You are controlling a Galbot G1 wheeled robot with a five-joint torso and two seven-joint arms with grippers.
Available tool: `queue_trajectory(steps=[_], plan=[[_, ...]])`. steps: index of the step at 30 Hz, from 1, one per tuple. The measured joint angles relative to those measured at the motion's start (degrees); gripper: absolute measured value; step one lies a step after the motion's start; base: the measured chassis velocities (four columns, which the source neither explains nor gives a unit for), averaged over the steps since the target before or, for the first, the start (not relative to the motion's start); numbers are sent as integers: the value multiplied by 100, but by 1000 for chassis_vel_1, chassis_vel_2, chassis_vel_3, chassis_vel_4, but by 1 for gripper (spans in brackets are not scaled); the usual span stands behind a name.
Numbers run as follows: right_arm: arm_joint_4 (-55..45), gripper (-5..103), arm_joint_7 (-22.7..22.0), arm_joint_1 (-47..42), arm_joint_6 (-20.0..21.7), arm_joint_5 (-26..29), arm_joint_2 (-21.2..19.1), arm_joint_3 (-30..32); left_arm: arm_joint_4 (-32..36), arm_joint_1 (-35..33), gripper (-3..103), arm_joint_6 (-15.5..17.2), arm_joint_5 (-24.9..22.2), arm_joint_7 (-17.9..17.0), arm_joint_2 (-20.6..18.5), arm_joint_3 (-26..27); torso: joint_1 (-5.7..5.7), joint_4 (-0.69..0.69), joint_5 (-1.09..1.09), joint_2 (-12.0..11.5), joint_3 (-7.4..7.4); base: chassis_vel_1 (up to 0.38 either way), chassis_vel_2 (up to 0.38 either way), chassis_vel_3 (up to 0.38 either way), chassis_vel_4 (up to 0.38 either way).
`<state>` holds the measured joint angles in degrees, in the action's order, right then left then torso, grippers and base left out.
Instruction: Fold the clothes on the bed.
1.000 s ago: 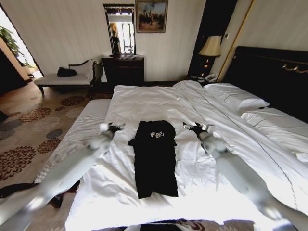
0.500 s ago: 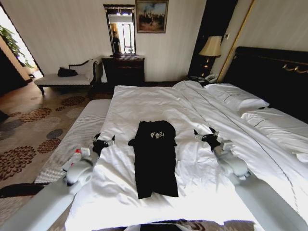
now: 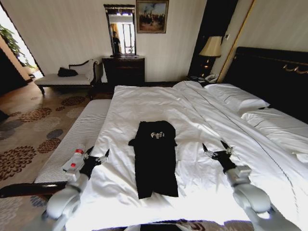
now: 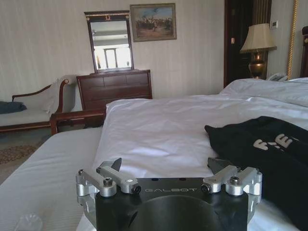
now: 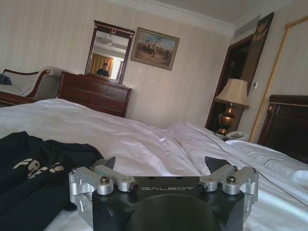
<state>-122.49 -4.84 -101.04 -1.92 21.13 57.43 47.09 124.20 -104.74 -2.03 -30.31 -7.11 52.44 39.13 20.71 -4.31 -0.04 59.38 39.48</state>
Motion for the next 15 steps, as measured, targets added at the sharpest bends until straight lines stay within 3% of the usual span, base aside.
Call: queue_trajectory(steps=[5,10,15], plan=[[-201,100,96,-399,-205,-318,397,-8,32,-464,100,-253,104,280,259,241,0,0,0,0,0,0,0,0,0],[-328,100,259,-1018,-839,-1143,1158,-124,20,-896,100,-605,197,525,544,416,0,-3,1,0,0,0,0,0,0],[-399,100,297,-1437,-1217,-1445,1471,-156,-14,-1094,100,-807,330,607,649,399,0,-2,-1,0,1,0,0,0,0]])
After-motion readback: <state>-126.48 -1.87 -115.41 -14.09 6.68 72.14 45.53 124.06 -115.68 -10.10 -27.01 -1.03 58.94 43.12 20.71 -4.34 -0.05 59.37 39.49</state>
